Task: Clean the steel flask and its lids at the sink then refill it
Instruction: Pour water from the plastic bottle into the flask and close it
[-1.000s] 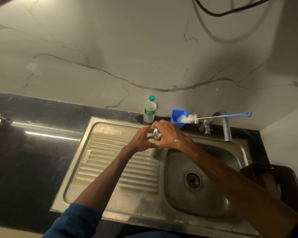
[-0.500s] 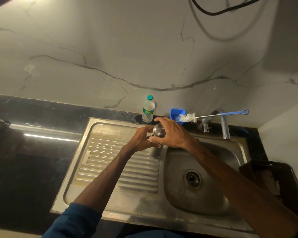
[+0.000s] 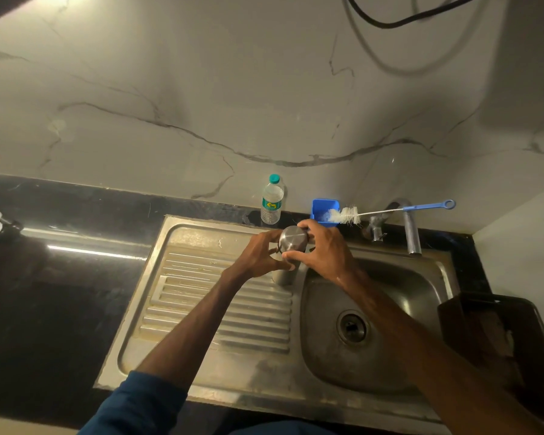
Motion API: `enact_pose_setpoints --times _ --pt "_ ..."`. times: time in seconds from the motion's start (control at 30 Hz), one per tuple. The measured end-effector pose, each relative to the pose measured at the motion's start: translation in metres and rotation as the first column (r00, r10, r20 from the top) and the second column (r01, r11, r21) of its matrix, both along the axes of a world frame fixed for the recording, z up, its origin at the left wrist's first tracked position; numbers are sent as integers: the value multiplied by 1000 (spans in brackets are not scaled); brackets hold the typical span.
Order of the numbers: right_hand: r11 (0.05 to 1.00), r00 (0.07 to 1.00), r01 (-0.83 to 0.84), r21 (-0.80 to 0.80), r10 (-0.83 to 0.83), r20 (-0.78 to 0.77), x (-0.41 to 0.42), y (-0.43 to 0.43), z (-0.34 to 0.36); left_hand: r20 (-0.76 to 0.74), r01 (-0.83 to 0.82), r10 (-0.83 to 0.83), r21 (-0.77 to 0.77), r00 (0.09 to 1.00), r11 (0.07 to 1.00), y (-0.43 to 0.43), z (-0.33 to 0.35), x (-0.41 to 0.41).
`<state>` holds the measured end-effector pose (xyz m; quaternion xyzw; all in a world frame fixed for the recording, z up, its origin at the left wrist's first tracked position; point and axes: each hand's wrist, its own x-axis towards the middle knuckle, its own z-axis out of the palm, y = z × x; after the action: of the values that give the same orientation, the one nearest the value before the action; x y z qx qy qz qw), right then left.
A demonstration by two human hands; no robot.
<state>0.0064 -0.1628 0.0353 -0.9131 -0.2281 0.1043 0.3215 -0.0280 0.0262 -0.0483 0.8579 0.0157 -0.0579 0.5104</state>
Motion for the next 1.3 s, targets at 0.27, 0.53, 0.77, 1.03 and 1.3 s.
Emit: enact_pose_setpoints --times 0.27,0.53,0.77,1.03,1.3 --pt "928 908 -371 -12 360 -214 28 -2 17 -50 17 -19 -35 999 999 6 0 1" --pt "914 889 -405 -35 384 -250 45 4 13 -6 -42 41 -29 999 999 0 1 -3" --pt "985 988 152 -78 -149 45 -23 13 -18 118 -83 89 -48 989 995 -22 1 -16" --pt "947 925 -311 -77 283 -255 26 0 6 86 -40 45 -56 995 998 -14 6 -11" --pt "960 943 -277 29 278 -184 27 -4 -13 81 -78 83 -60 993 995 -17 8 -14"
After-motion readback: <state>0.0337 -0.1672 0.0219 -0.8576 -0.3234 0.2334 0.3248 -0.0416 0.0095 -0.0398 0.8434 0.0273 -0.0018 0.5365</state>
